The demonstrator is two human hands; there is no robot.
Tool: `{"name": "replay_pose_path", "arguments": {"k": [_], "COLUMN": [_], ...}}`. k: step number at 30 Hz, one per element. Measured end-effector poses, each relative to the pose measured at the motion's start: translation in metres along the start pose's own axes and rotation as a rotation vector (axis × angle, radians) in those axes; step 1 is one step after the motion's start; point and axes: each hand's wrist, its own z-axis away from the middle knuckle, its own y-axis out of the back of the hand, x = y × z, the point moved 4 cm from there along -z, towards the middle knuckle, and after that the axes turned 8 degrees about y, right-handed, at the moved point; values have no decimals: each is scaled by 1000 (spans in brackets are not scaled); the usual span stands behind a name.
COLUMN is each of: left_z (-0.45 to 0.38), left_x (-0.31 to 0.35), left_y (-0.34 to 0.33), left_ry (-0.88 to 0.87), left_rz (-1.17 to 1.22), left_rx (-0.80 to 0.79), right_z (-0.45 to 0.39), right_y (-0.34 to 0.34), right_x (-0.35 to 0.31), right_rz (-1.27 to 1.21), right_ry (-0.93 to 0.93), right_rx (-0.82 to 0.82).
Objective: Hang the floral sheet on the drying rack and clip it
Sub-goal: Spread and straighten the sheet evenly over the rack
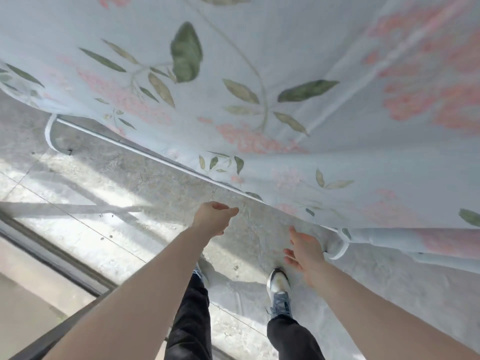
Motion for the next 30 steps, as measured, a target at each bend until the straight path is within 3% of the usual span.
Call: {"name": "replay_pose_path", "arguments": {"k": [5,11,20,24,30], "left_z": [25,44,40,38,37], "left_x": [-13,-16,-16,-17,-15], "left_y": [-90,-154,-172,-159,-157], "left_ry": [27,30,18,0,33], "left_rz": [38,82,109,80,145], "left_rx": [-13,-61,-112,-102,-111], "right_z": [-7,-12,-39,-48,-17], "right_y": [61,127,146,141,117], "right_x": [14,17,-7,-21,-55], "right_rz": [-59,-81,-15,-15,10], "right_ry": [13,52,265,270,442], "right_rx": [-7,35,136,220,33]}}
